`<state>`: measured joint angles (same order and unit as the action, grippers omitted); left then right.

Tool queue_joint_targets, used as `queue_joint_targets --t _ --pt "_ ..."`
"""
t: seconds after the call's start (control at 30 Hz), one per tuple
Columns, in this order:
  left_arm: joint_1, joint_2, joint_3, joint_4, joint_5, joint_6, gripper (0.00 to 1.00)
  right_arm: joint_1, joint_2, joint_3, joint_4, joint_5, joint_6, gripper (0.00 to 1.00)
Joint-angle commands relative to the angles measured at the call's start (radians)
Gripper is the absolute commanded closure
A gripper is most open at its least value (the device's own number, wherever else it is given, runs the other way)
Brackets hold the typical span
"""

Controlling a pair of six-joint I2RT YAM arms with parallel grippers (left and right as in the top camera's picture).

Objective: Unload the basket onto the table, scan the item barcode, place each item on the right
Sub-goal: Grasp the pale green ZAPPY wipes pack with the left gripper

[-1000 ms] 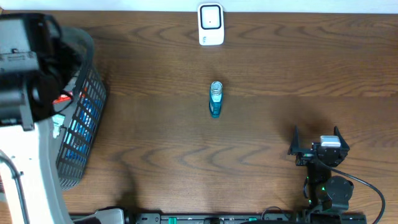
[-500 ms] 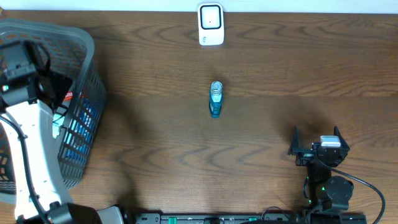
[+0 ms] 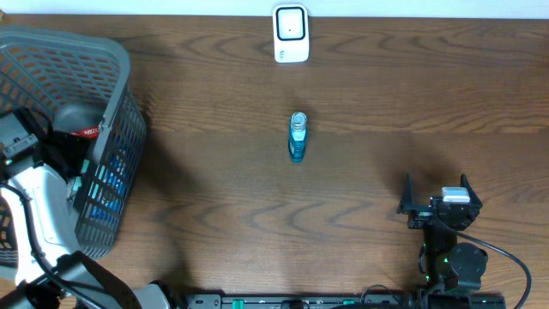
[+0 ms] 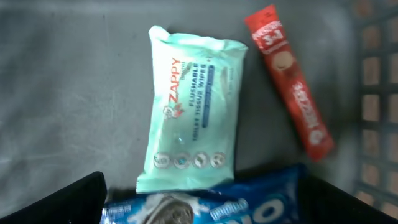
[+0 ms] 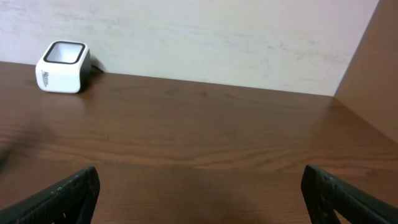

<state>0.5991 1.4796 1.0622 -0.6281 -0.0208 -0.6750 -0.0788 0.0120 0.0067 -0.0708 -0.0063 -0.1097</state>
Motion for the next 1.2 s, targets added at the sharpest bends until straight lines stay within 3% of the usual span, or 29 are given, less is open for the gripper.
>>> queue_joint_targets --t 0.0,0.7,0.77,0.83,0.87,0.9,1.03,1.17 --pt "0.023 0.031 -0.029 0.031 0.014 0.021 0.02 0.008 -0.006 -0.001 -0.005 0.004 0.011 0.01" --pt "0.059 0.274 -0.029 0.14 0.01 0.028 0.01 0.008 -0.006 -0.001 -0.005 0.004 0.011 0.01" --pt "0.06 0.275 -0.029 0.139 0.006 0.028 0.19 0.008 -0.006 -0.001 -0.005 0.004 0.011 0.01" --pt "0.063 0.275 -0.029 0.132 0.006 0.028 0.54 0.008 -0.006 -0.001 -0.005 0.004 0.011 0.01" --pt "0.064 0.275 -0.029 0.126 0.006 0.028 0.68 0.008 -0.006 -0.001 -0.005 0.004 0.011 0.0" --pt "0.066 0.274 -0.029 0.121 0.005 0.028 0.76 0.008 -0.006 -0.001 -0.005 0.004 0.011 0.01" --pt "0.079 0.257 -0.029 0.103 -0.01 0.028 0.92 0.008 -0.006 -0.001 -0.005 0.004 0.011 0.01" --pt "0.097 0.19 -0.029 0.071 -0.016 0.028 0.93 0.008 -0.006 -0.001 -0.005 0.004 0.011 0.01"
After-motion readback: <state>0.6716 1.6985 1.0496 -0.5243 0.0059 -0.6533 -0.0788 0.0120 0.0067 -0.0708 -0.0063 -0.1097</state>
